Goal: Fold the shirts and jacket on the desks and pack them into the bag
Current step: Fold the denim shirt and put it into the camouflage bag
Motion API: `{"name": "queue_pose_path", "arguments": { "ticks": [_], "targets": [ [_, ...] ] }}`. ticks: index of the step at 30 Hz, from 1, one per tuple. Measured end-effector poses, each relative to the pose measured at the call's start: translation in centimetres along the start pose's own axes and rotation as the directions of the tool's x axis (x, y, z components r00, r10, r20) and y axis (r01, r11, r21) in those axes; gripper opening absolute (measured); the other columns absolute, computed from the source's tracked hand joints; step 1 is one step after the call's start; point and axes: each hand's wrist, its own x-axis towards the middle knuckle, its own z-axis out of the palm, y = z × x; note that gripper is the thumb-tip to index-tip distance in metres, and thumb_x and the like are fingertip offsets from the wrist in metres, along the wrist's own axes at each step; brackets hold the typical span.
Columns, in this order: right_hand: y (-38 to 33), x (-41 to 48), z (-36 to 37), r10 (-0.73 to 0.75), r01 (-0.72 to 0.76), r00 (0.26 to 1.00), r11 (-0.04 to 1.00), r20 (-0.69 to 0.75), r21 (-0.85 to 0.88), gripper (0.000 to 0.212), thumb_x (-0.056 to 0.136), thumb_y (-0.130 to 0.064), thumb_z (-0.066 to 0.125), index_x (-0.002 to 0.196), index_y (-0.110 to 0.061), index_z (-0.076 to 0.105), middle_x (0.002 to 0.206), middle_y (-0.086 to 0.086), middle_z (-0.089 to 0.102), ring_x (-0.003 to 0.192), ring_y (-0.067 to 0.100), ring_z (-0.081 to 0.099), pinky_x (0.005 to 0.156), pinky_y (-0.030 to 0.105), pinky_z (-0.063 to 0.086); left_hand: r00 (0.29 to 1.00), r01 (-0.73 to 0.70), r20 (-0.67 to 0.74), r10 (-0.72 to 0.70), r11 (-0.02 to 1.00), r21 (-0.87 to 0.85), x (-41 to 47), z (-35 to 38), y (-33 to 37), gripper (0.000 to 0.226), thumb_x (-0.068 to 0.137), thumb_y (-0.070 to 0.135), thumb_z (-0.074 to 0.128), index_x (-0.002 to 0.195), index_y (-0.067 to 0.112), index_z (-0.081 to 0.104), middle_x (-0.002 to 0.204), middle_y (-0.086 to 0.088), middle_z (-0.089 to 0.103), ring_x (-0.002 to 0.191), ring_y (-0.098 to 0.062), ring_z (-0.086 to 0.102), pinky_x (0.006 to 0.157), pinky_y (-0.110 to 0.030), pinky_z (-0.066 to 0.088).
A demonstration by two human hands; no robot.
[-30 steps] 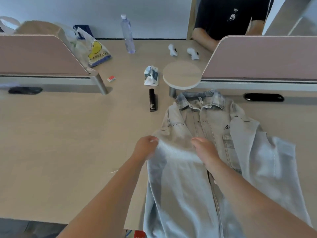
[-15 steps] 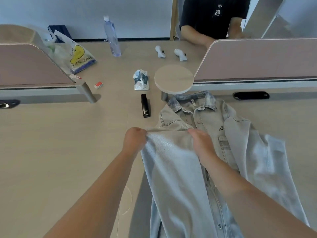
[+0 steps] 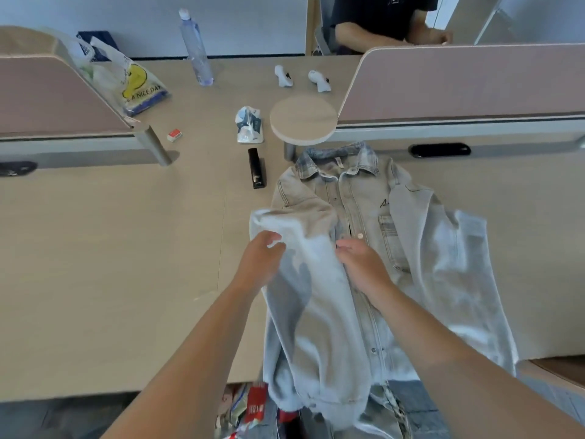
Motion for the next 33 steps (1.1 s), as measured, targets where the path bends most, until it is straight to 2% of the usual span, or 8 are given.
{"name": "queue_pose_path", "arguments": {
  "ticks": [6,9,11,14,18,24,30,33],
  "targets": [
    [8.3,-8.2,-1.2,0.010,-0.002,0.992,0.998,0.125,-0.062,0.039,0.098,-0.024,0.056,0.136,-0.017,0.058,0.132,-0.003,0.059,0.106,0.012,0.054,0.086,0.026,0.039,0.995,0.104,0.004,-0.104,0.994,-0.028,-10.2,3.2,-6.3,0.027,0.093,0.015,0.050,0.115,0.012,0.065,0.103,-0.005,0.065,0.092,-0.023,0.062,0.089,-0.039,0.050],
    [12.3,-11.5,-1.4,0.004,0.014,0.988,0.993,0.154,-0.116,0.038,0.098,-0.026,0.052,0.135,-0.017,0.059,0.129,-0.008,0.056,0.103,0.011,0.051,0.083,0.027,0.039,0.989,0.149,-0.002,-0.149,0.988,0.035,-15.1,5.2,-9.4,0.023,0.096,0.014,0.049,0.112,0.016,0.064,0.100,-0.006,0.066,0.082,-0.021,0.062,0.077,-0.036,0.051],
    [14.5,-13.1,-1.2,0.031,-0.004,0.986,0.986,0.164,-0.164,0.016,0.097,-0.023,0.050,0.101,-0.020,0.065,0.101,-0.011,0.054,0.084,0.006,0.050,0.066,0.024,0.037,0.987,0.158,0.012,-0.159,0.986,0.062,-17.1,6.5,-11.2,0.025,0.098,0.015,0.050,0.118,0.016,0.064,0.110,-0.009,0.067,0.096,-0.027,0.065,0.084,-0.036,0.053],
    [17.3,-14.2,-0.3,0.027,-0.004,0.989,0.987,0.143,-0.163,0.029,0.094,-0.016,0.051,0.069,-0.028,0.043,0.073,-0.009,0.034,0.056,0.004,0.032,0.050,0.023,0.023,0.984,0.172,0.036,-0.174,0.984,0.047,-18.7,8.4,-13.4,0.033,0.098,0.015,0.051,0.129,0.013,0.061,0.122,-0.010,0.065,0.111,-0.029,0.063,0.095,-0.039,0.052],
    [19.8,-14.7,1.0,-0.008,0.014,0.996,0.998,0.094,-0.067,0.030,0.097,-0.021,0.052,0.123,-0.016,0.066,0.125,0.002,0.058,0.082,0.003,0.057,0.058,0.020,0.039,0.986,0.163,0.021,-0.163,0.987,-0.010,-18.8,9.8,-16.0,0.035,0.098,0.017,0.052,0.132,0.017,0.058,0.127,-0.008,0.063,0.114,-0.028,0.062,0.099,-0.043,0.052],
    [20.6,-16.5,2.4,0.053,-0.054,0.997,0.998,0.050,0.012,0.032,0.101,-0.014,0.047,0.127,-0.012,0.066,0.110,0.000,0.068,0.118,0.043,0.057,0.098,0.052,0.049,0.972,0.221,0.112,-0.209,0.969,-0.113,-18.7,10.8,-18.4,0.021,0.099,0.012,0.051,0.116,0.017,0.064,0.107,-0.004,0.062,0.094,-0.022,0.062,0.084,-0.038,0.054],
    [21.9,-16.3,4.0,0.087,-0.086,0.996,0.993,-0.013,0.085,0.033,0.101,-0.021,0.047,0.125,-0.016,0.068,0.135,0.001,0.062,0.108,0.015,0.055,0.084,0.030,0.040,0.980,0.096,0.180,-0.086,0.994,-0.050,-18.6,10.6,-19.7,0.030,0.101,0.002,0.045,0.115,0.018,0.065,0.117,-0.007,0.067,0.094,-0.020,0.069,0.080,-0.030,0.058],
    [22.3,-16.6,4.5,0.097,-0.093,0.995,0.992,-0.039,0.083,0.031,0.102,-0.024,0.049,0.121,-0.012,0.071,0.132,0.007,0.064,0.112,0.024,0.060,0.089,0.032,0.044,0.977,0.123,0.185,-0.106,0.989,-0.080,-19.1,9.6,-19.8,0.033,0.099,-0.006,0.045,0.121,0.008,0.064,0.115,-0.011,0.066,0.091,-0.018,0.069,0.085,-0.026,0.057]
  ]
}}
